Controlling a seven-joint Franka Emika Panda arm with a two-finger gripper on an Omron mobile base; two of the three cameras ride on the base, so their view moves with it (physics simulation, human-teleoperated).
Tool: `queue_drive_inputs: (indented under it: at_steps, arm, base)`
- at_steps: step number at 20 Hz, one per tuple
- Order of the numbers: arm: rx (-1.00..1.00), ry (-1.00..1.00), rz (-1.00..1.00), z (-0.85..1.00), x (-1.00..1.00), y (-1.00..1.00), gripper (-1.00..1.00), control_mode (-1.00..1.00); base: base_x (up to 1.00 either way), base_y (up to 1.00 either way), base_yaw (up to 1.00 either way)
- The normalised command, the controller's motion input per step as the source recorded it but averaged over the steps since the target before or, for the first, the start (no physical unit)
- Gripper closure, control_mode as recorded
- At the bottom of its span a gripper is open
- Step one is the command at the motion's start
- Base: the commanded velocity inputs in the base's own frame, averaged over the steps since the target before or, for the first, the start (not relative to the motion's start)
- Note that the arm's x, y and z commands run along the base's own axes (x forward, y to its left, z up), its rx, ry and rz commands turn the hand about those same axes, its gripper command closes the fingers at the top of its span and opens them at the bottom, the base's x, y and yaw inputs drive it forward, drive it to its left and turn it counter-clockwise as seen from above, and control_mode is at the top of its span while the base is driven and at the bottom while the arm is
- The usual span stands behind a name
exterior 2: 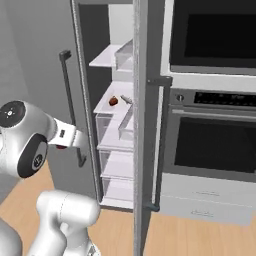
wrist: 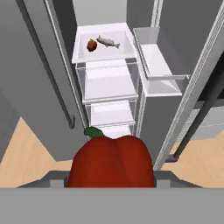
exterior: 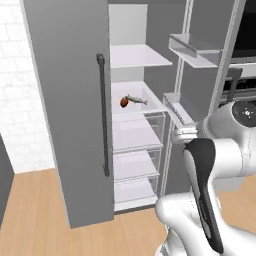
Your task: Place one bell pepper and one fish in each tupperware on the nearby counter, to pack two identical lunches.
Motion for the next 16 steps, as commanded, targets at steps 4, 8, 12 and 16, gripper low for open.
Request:
queue_drive_inputs:
  at_steps: [4,8,12,16]
  arm:
    - [0.00,0.00,0.00,0.00,0.00,0.00,1.00,1.00]
    - [0.00,0.00,0.00,0.00,0.00,0.00,1.00,1.00]
    - [0.00,0.00,0.00,0.00,0.00,0.00,1.00,1.00]
    - [0.00,0.00,0.00,0.00,0.00,0.00,1.00,1.00]
  base:
    - [-0.04,-1.00,-0.31]
    - [0.31,-1.00,-0.17]
    - [0.53,-1.00,-0.08]
    - [0.77,-1.00,0.00]
